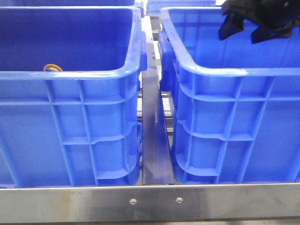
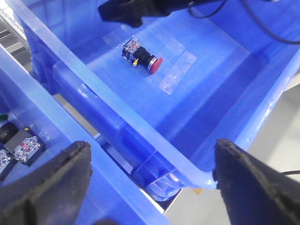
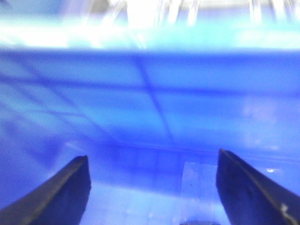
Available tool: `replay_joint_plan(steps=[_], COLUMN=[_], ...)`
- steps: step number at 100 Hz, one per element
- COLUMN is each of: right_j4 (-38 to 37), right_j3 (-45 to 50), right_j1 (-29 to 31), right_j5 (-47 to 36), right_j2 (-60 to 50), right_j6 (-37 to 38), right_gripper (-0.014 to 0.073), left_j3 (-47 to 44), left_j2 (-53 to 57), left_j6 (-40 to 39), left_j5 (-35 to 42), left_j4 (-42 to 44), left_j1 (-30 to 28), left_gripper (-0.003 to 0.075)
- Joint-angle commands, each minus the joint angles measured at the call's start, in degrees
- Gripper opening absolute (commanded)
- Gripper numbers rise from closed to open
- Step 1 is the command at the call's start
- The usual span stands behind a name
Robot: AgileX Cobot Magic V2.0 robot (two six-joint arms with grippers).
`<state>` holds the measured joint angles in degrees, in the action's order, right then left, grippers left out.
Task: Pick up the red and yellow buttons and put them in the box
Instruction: 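Lower the red button into the bin and open the right gripper, then reach the left gripper into the button bin and grasp a yellow-capped button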
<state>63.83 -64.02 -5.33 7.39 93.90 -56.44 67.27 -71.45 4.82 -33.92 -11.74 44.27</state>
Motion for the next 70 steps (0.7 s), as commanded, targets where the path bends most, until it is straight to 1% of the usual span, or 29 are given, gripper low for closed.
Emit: replay_joint_plan(steps=[1,22,29,48,70], right_j4=[-0.11,-0.20,-0.20,-0.20,-0.20], right_j3=[0.67,9.18,12.08,18.78,23.40], right_j1=[0.23,0.23,0.23,0.23,0.23], right_j5=[-2.05,-3.40,-3.64,-3.64,-3.17], right_j2=[-6.20,-16.63,-20.29,-29.22,-37.05], right_j6=[-0.30,-0.30,-0.30,-0.30,-0.30], right_gripper=[0.0557,0.0557,0.0557,0.0557,0.0557], left_j3=[1.63,1.63,1.63,1.63,1.63], left_j2=[1.88,1.88,1.88,1.88,1.88], left_j6=[-0.25,-0.88,-2.38,-3.68,-3.78], left_j5=[3.38,1.42,0.50,-4.01,-8.95], left_j4=[-0.71,-0.71,-0.71,-0.71,-0.71], left_j1=[-0.25,-3.20,-4.87,-10.89,-19.51], left_gripper=[0.0512,0.0512,0.0512,0.0512,0.0512])
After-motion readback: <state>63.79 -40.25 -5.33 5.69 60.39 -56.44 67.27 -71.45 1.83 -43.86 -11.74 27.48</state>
